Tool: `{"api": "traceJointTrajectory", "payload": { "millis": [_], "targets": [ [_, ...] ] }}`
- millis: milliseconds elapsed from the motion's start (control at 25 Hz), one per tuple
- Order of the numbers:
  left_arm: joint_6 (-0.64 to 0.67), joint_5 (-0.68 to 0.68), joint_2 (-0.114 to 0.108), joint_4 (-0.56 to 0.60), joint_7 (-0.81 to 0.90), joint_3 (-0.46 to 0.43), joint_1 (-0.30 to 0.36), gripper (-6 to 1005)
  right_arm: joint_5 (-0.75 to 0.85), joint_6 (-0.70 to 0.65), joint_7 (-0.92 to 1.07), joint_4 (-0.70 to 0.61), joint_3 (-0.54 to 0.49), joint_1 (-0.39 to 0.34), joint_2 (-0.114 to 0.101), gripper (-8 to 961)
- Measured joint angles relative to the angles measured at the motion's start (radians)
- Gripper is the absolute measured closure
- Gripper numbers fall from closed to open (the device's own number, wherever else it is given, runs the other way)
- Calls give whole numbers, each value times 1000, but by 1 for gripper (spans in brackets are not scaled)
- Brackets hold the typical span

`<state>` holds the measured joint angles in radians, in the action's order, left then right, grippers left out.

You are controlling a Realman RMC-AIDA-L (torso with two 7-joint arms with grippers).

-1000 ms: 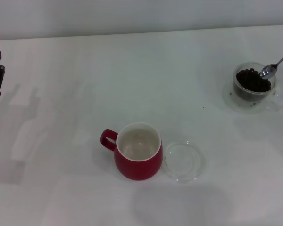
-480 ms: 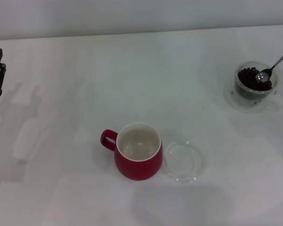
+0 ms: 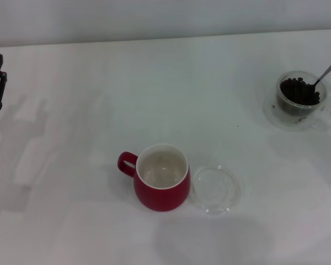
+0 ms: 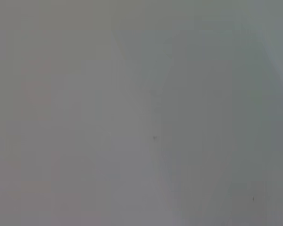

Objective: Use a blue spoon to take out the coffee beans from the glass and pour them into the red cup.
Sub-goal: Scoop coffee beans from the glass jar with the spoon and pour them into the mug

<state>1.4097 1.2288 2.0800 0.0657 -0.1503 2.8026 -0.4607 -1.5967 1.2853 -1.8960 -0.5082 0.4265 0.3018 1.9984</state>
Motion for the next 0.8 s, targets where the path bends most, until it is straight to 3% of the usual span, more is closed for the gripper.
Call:
{"api": "traceJointTrajectory", "payload": {
  "millis": [800],
  "targets": [
    [-24, 0, -1, -4, 0, -3, -10, 494, 0, -59, 165, 19, 12, 22, 3, 807]
  ]
}}
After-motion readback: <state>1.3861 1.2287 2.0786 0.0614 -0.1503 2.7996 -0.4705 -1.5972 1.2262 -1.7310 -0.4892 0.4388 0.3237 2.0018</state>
